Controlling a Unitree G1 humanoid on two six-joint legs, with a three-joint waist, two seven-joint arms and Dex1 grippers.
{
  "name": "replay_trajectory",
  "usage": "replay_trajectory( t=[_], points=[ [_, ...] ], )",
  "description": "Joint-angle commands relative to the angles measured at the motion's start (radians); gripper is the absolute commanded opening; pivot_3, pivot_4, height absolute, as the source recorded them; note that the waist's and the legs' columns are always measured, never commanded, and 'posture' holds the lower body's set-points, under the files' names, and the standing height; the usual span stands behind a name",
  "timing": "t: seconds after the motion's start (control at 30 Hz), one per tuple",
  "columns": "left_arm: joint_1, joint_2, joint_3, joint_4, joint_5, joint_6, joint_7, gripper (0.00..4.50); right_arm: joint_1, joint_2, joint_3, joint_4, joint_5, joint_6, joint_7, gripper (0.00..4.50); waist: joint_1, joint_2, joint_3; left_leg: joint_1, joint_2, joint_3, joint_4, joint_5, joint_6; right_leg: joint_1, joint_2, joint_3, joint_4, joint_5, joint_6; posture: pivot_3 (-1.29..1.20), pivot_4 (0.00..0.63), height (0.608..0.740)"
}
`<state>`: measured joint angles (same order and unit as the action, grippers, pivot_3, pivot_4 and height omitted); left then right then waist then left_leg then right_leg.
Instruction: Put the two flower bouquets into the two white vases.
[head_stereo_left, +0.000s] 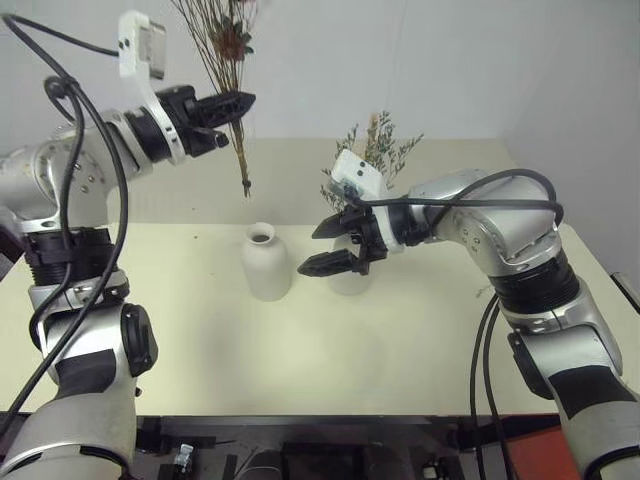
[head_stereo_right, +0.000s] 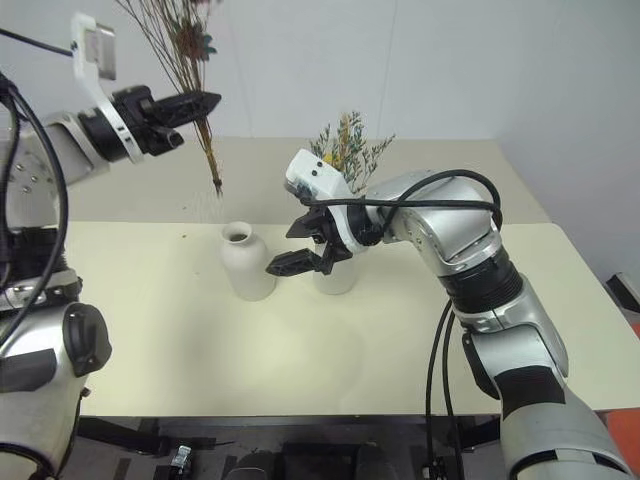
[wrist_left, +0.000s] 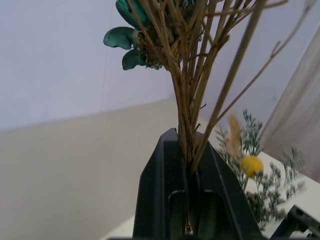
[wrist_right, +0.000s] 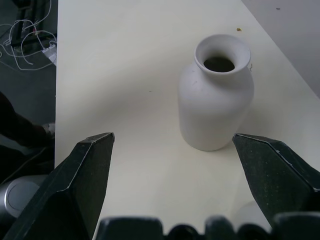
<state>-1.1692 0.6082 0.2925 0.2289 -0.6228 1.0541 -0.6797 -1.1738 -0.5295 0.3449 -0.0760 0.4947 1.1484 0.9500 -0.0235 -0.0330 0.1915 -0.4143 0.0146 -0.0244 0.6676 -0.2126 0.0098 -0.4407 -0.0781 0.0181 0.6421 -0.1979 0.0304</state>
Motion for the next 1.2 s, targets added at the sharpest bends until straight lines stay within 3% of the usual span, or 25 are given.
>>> replay_trajectory(
  t=[0.03, 0.43, 1.2],
  points=[
    [-0.003, -0.001, 0.029, -0.068, -0.05, 0.017, 0.011, 0.03, -0.007, 0.0, -0.035, -0.031, 0.007, 0.005, -0.008, 4.5, 0.0, 0.0, 0.0, 0.0, 0.0, 0.0, 0.0, 0.0, 0.0, 0.0, 0.0, 0.0, 0.0, 0.0, 0.0, 0.0, 0.15, 0.74],
    [0.191, -0.014, -0.012, -0.254, -0.068, -0.058, -0.001, 0.03, -0.001, 0.003, -0.03, -0.033, 0.006, -0.004, -0.004, 4.5, -0.007, 0.0, 0.0, 0.001, 0.0, 0.0, 0.0, 0.0, 0.0, 0.0, 0.0, 0.001, -0.001, 0.0, 0.0, 0.0, 0.15, 0.74],
    [0.286, 0.005, -0.026, -0.299, -0.054, -0.13, 0.003, 0.03, 0.034, 0.011, -0.026, -0.119, -0.013, -0.023, -0.047, 4.5, -0.009, 0.0, 0.0, 0.002, 0.0, 0.0, 0.0, 0.0, 0.0, 0.0, 0.0, 0.001, -0.001, 0.0, 0.0, 0.0, 0.15, 0.74]
  ],
)
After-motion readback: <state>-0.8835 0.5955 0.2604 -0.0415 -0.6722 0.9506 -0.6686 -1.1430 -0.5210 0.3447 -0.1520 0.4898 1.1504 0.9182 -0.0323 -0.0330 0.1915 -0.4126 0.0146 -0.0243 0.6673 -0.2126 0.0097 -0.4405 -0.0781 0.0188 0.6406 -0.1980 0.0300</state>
